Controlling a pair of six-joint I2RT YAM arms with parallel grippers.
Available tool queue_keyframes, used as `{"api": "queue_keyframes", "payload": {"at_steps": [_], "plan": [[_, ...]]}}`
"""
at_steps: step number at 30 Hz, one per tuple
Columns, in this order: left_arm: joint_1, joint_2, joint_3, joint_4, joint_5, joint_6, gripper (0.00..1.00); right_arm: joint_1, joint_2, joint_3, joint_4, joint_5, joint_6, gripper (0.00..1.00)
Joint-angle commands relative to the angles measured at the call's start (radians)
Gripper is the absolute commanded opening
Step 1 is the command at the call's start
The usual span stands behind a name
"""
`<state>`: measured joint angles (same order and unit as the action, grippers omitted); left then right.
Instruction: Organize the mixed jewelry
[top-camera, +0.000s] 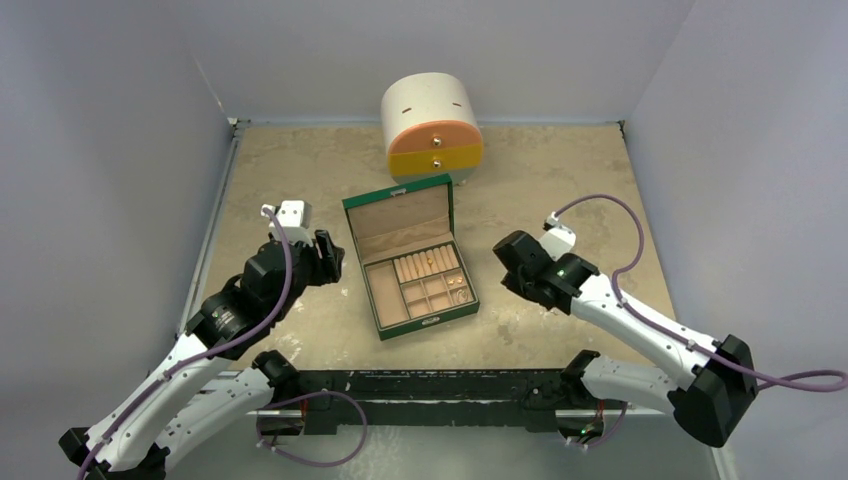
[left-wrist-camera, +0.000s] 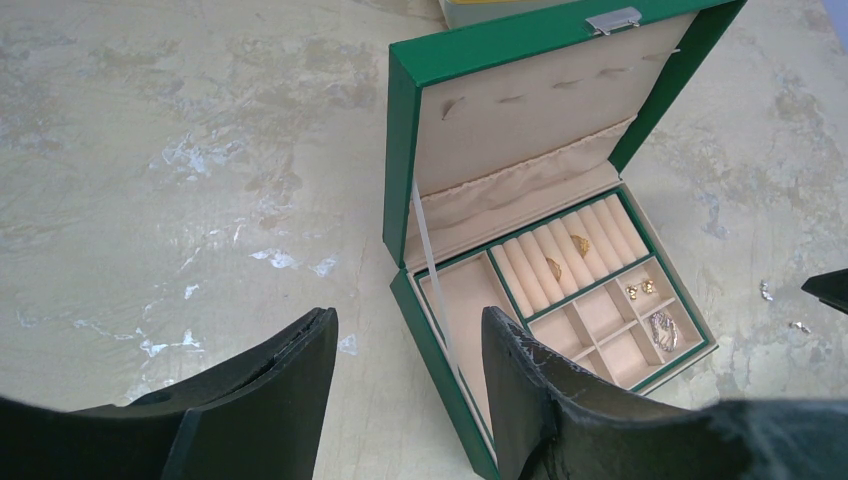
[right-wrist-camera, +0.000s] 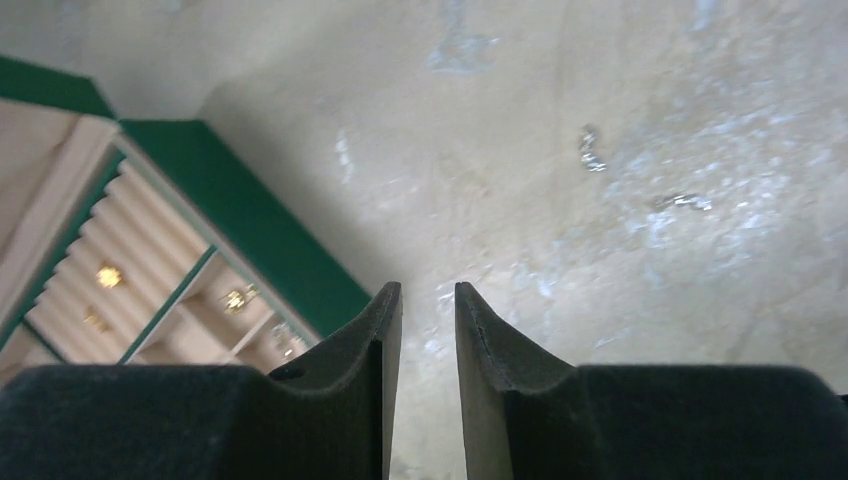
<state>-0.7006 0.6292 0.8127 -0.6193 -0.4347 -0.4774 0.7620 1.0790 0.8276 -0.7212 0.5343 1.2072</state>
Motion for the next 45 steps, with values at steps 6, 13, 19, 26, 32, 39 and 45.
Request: {"api": "queue_keyframes", "payload": {"at_steps": [6, 13, 19, 26, 32, 39, 45], "plan": [[0.006, 0.005, 0.02, 0.029, -0.008, 0.011, 0.54, -0.176, 0.02, -0.087, 0.057, -0.01, -0.225, 0.31], [0.006, 0.01, 0.02, 0.028, -0.01, 0.011, 0.54, -0.272, 0.106, -0.136, 0.178, -0.107, -0.356, 0.31], [0.007, 0.013, 0.02, 0.027, -0.012, 0.011, 0.54, -0.329, 0.164, -0.153, 0.223, -0.114, -0.396, 0.3], [0.008, 0.014, 0.022, 0.026, -0.013, 0.011, 0.54, -0.389, 0.208, -0.16, 0.266, -0.141, -0.426, 0.3], [0.007, 0.016, 0.022, 0.026, -0.016, 0.011, 0.54, -0.408, 0.217, -0.178, 0.302, -0.165, -0.435, 0.29], [0.009, 0.018, 0.021, 0.024, -0.019, 0.01, 0.54, -0.428, 0.235, -0.179, 0.302, -0.162, -0.424, 0.25], [0.009, 0.019, 0.022, 0.024, -0.021, 0.01, 0.54, -0.447, 0.248, -0.171, 0.312, -0.158, -0.431, 0.24]]}}
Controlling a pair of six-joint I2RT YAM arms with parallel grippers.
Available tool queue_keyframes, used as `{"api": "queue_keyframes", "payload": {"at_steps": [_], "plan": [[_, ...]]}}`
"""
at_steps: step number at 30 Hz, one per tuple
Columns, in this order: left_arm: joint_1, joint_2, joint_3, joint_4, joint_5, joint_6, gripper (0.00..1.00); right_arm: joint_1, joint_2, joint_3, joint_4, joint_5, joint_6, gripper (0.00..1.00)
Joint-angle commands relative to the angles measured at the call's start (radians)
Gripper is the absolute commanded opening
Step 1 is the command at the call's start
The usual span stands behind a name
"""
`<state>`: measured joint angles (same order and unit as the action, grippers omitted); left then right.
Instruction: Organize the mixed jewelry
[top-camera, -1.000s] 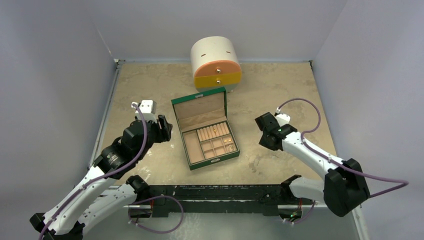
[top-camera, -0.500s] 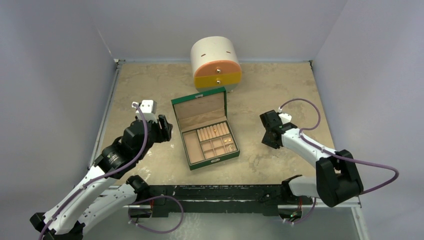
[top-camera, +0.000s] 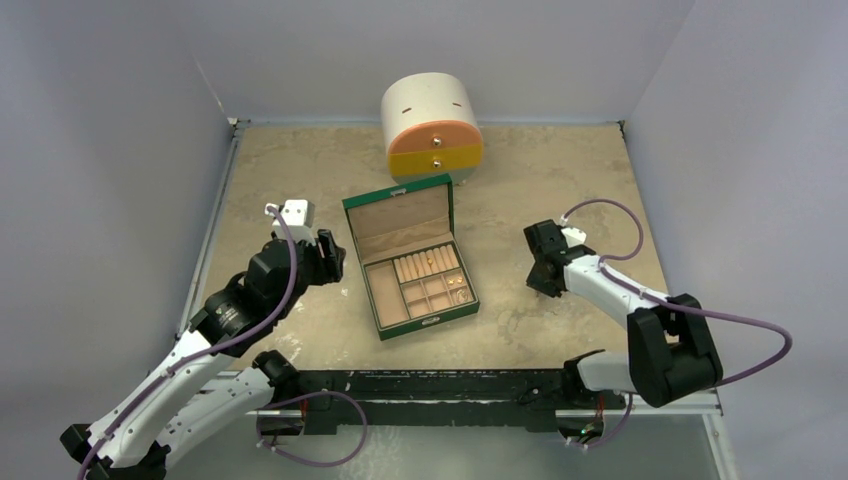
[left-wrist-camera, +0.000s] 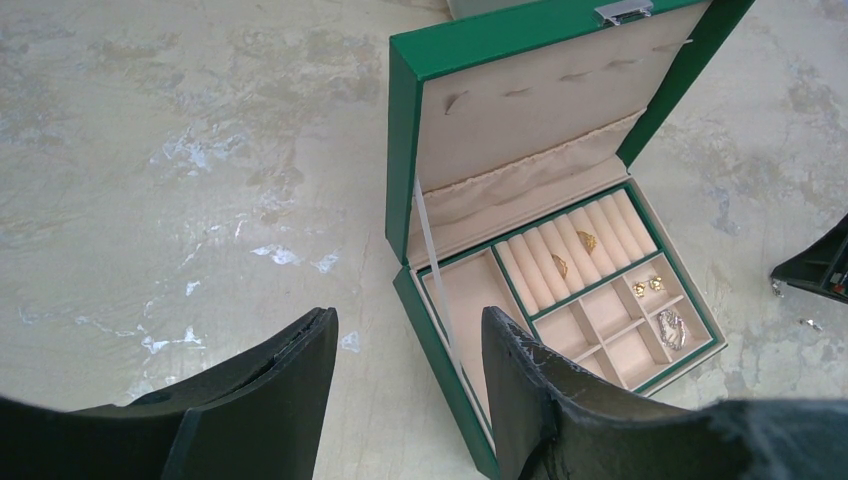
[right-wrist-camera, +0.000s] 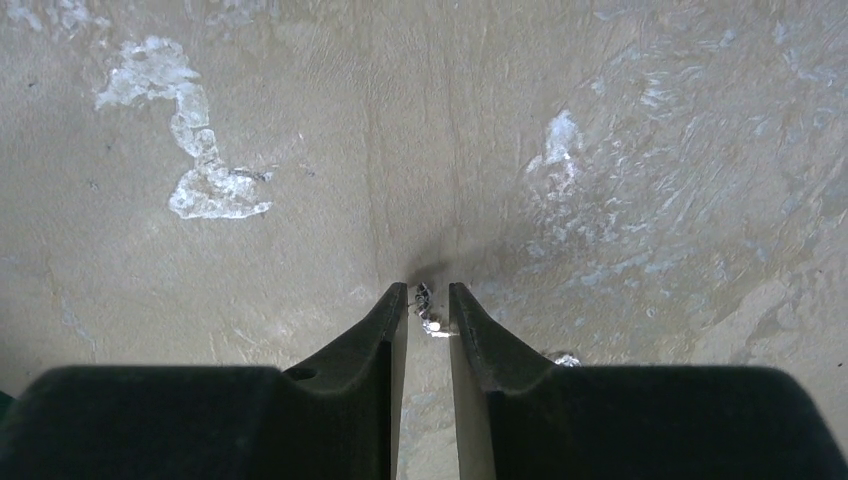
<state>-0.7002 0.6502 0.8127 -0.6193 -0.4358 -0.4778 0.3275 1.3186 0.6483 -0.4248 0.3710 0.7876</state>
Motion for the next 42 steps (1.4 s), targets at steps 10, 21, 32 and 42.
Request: {"api": "queue_keyframes", "payload": {"at_steps": [10, 21, 32, 42], "plan": [[0.011, -0.002, 0.021, 0.023, -0.023, 0.008, 0.54, -0.021, 0.023, 0.01, 0.025, -0.002, -0.017, 0.15], [0.012, 0.0, 0.022, 0.024, -0.018, 0.01, 0.54, -0.025, -0.014, 0.008, -0.002, -0.002, -0.009, 0.07], [0.016, -0.006, 0.021, 0.025, -0.017, 0.01, 0.54, -0.024, -0.071, 0.041, -0.04, -0.019, -0.01, 0.0], [0.017, -0.008, 0.022, 0.026, -0.017, 0.01, 0.54, -0.023, -0.138, 0.116, -0.024, -0.098, -0.089, 0.0]]}}
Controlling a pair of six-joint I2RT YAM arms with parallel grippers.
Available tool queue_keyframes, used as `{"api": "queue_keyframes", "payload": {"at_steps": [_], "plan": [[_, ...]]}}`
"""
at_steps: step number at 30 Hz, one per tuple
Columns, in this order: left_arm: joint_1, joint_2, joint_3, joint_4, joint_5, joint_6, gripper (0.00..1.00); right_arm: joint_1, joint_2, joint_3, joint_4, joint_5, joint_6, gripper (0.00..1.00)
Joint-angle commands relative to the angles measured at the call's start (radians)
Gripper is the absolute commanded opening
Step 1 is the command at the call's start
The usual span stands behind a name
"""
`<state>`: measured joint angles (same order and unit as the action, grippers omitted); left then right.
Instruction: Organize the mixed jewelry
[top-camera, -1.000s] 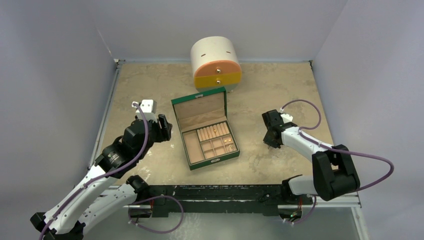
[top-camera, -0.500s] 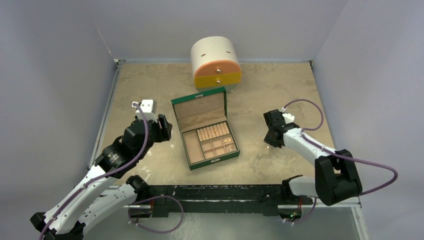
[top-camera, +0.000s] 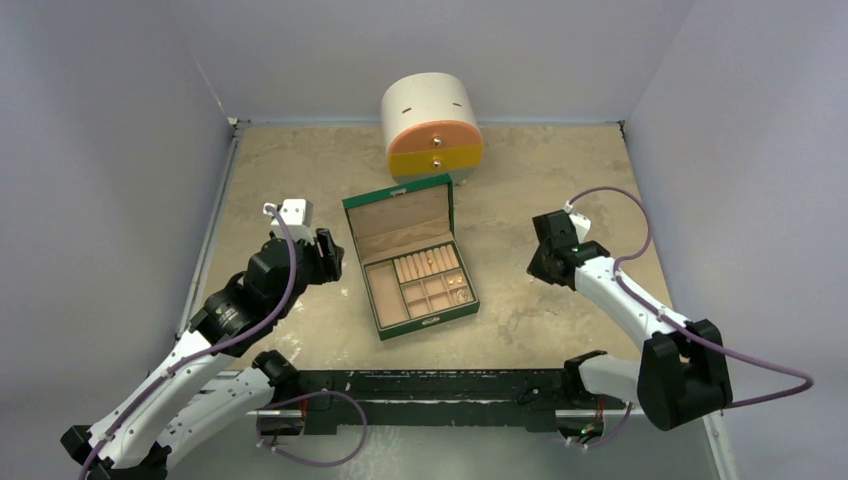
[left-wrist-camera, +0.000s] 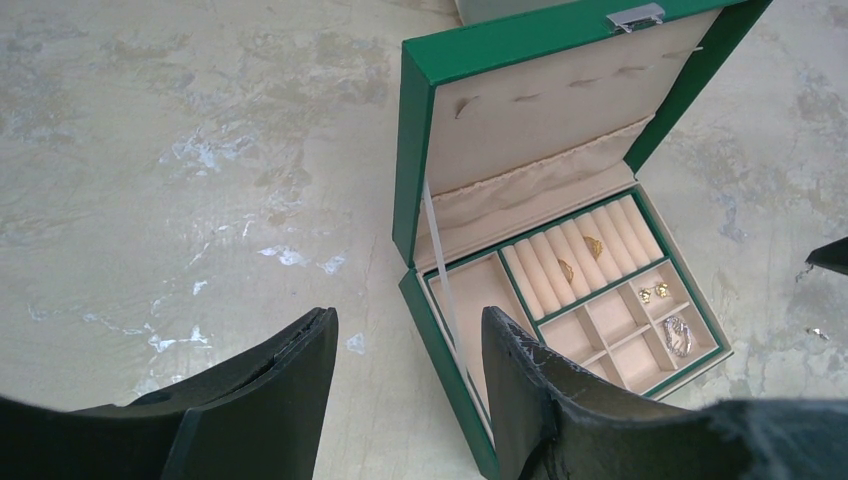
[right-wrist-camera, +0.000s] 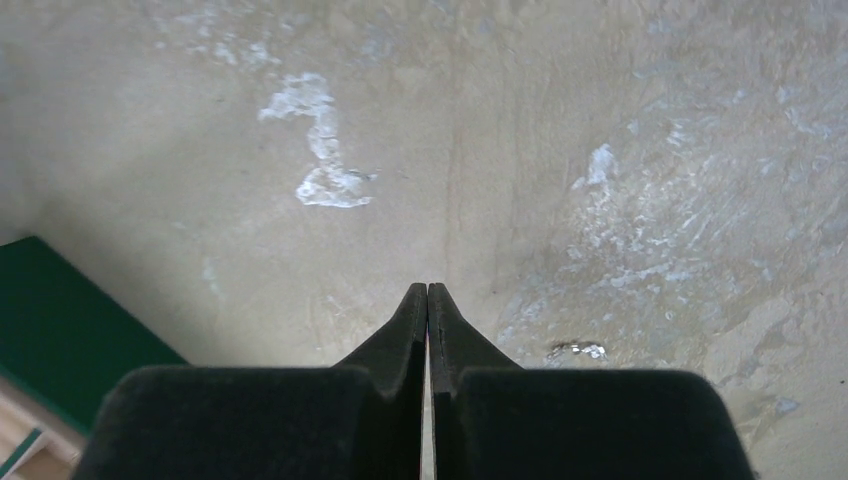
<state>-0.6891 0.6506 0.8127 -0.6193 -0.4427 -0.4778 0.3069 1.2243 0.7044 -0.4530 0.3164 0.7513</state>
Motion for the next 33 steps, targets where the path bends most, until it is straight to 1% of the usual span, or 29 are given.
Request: {"api": "queue_keyframes", "payload": {"at_steps": [1, 7, 11, 16, 21, 26, 33], "plan": [[0.006, -0.01, 0.022, 0.026, -0.01, 0.01, 0.55, -0.003, -0.053, 0.068, 0.009, -0.058, -0.062, 0.0], [0.007, -0.01, 0.021, 0.026, -0.01, 0.01, 0.55, 0.006, -0.119, 0.1, 0.053, -0.192, -0.1, 0.0], [0.007, -0.011, 0.021, 0.026, -0.009, 0.01, 0.54, 0.058, -0.129, 0.137, 0.073, -0.232, -0.101, 0.0], [0.008, -0.015, 0.021, 0.027, -0.008, 0.01, 0.54, 0.215, -0.075, 0.216, 0.06, -0.144, -0.083, 0.0], [0.008, -0.018, 0.021, 0.027, -0.007, 0.011, 0.54, 0.355, -0.004, 0.256, 0.108, -0.127, -0.075, 0.0], [0.01, -0.021, 0.022, 0.027, -0.007, 0.011, 0.54, 0.465, 0.079, 0.306, 0.133, -0.104, -0.084, 0.0], [0.01, -0.021, 0.021, 0.027, -0.007, 0.011, 0.54, 0.59, 0.223, 0.378, 0.147, -0.062, -0.092, 0.0]]}}
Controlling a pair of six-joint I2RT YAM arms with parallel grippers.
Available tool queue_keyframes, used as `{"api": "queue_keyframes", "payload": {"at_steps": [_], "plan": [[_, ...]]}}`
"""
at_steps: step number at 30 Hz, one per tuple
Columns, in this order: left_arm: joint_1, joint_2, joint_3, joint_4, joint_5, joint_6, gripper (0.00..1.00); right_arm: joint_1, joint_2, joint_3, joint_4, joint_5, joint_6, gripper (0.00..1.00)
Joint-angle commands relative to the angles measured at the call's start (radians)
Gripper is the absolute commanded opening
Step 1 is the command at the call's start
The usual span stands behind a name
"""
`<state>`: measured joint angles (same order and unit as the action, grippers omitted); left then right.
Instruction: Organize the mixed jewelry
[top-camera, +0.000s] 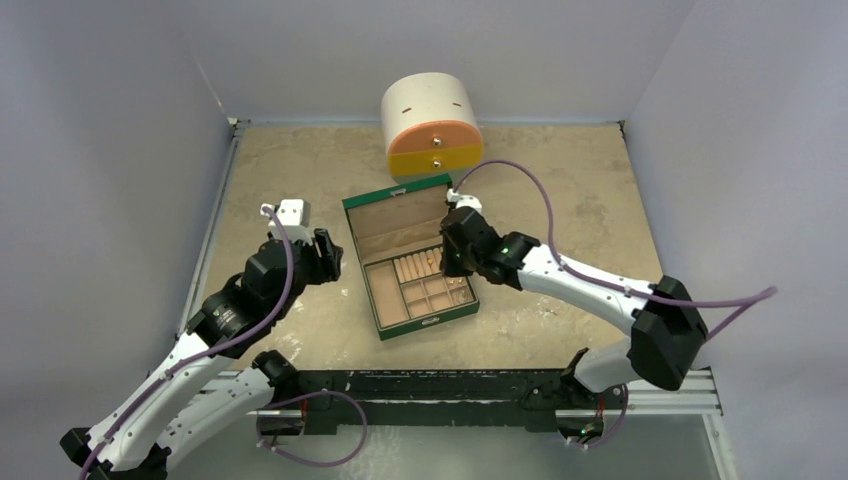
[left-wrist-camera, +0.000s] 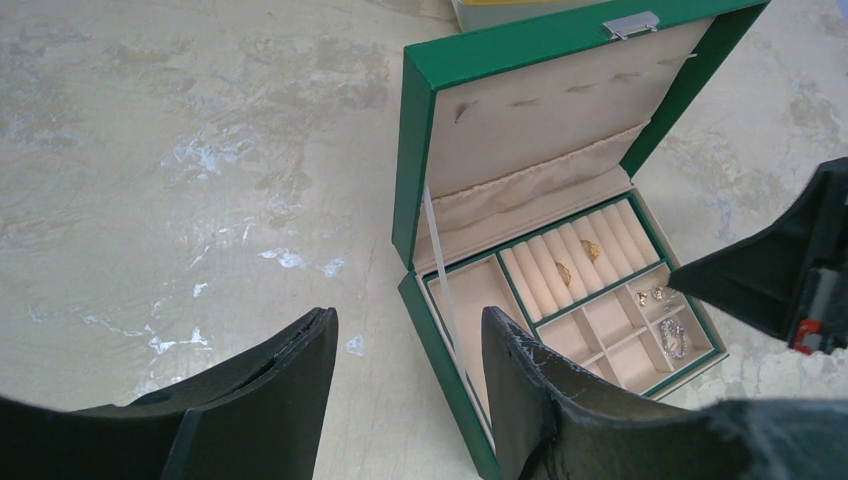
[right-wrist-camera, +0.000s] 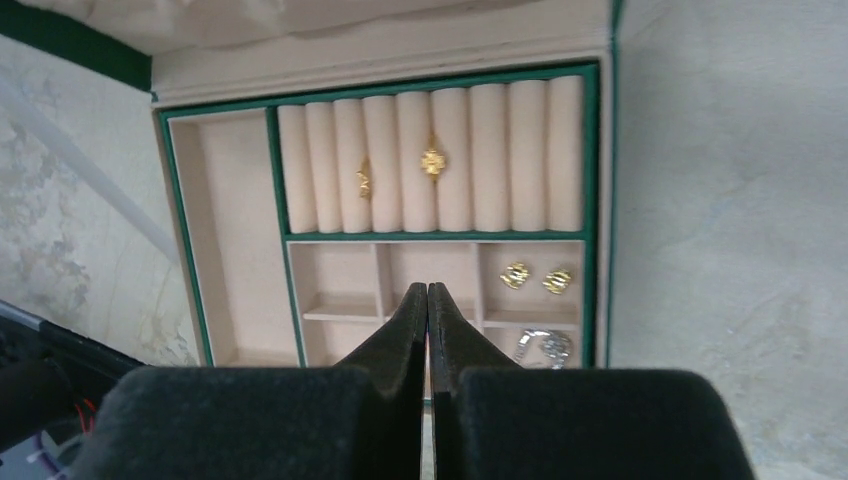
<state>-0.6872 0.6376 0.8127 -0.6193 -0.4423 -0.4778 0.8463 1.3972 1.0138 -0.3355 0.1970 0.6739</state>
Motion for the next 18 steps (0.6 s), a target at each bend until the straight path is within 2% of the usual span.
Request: {"api": "queue_keyframes", "payload": {"at_steps": [1, 8, 17, 18], "plan": [[0.008, -0.008, 0.021, 0.027, -0.007, 0.011, 0.54, 0.065, 0.073, 0.078, 0.026, 0.069, -0.014, 0.0], [0.008, -0.01, 0.021, 0.027, -0.008, 0.011, 0.54, 0.118, 0.183, 0.106, 0.024, 0.116, 0.005, 0.0], [0.009, -0.011, 0.021, 0.027, -0.009, 0.011, 0.54, 0.141, 0.247, 0.103, 0.043, 0.115, 0.04, 0.0], [0.009, -0.013, 0.022, 0.026, -0.009, 0.011, 0.54, 0.143, 0.25, 0.103, 0.043, 0.116, 0.043, 0.02]]}}
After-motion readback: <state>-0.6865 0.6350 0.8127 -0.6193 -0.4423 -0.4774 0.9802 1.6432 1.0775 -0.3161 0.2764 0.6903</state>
